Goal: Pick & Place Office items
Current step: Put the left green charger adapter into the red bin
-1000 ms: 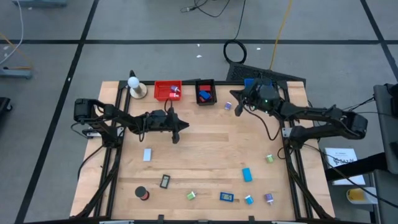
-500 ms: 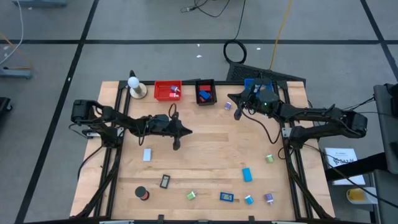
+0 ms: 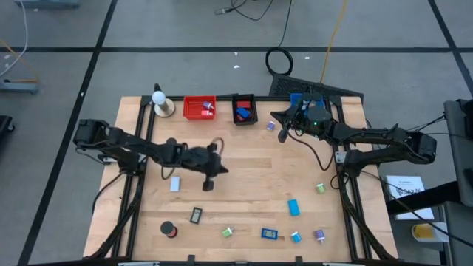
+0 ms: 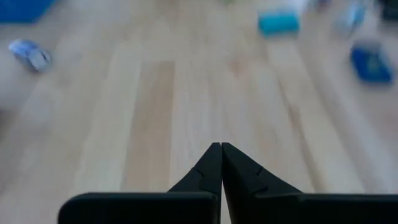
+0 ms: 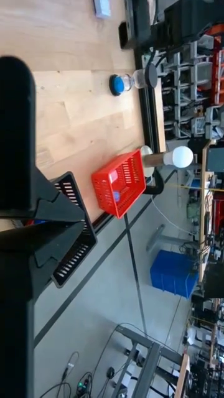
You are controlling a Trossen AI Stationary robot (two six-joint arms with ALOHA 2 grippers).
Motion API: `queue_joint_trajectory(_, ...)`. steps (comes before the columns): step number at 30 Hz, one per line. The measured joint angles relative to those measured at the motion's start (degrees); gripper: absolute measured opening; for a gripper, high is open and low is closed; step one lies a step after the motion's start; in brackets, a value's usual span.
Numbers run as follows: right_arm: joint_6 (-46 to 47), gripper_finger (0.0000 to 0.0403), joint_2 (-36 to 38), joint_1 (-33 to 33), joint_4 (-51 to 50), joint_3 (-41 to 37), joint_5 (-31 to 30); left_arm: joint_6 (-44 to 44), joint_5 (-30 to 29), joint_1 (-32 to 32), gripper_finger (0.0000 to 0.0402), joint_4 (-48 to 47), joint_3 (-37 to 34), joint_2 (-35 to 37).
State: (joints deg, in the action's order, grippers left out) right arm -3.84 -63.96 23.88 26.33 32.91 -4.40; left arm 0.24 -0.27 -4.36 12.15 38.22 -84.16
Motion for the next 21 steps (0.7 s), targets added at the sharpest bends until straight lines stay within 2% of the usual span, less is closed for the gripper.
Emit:
queue_joint_trajectory(2,0.1,0.0004,0.0,-0.1,-0.5,0.0,0.1,0.9,-5.1,-1.9,0.0004,-6.4,2.3,0.0)
queue_joint_trajectory(5,0.0,0.0004,0.0,-0.9,-2.7,0.0,0.0,1.0,-11.8,-4.8,0.0012,-7.4,3.1,0.0)
queue_joint_trajectory(11,0.1,0.0004,0.2,-3.9,-3.1,0.0,-1.0,-1.0,-11.5,-7.8,0.0005,-3.9,3.1,-1.4)
queue_joint_trajectory(14,-0.3,0.0004,0.9,-7.0,-3.8,0.6,-5.5,-2.8,-11.7,-8.3,0.0008,-1.0,3.0,-3.8)
queue_joint_trajectory(18,-1.7,0.0004,1.9,-11.9,-8.6,2.7,-12.9,-6.9,-11.2,-9.4,0.0035,1.7,3.2,-7.2)
queue_joint_trajectory(21,-3.8,0.0004,2.2,-14.8,-8.8,3.3,-16.8,-9.0,-11.3,-12.0,0.0062,-3.8,5.3,-7.5)
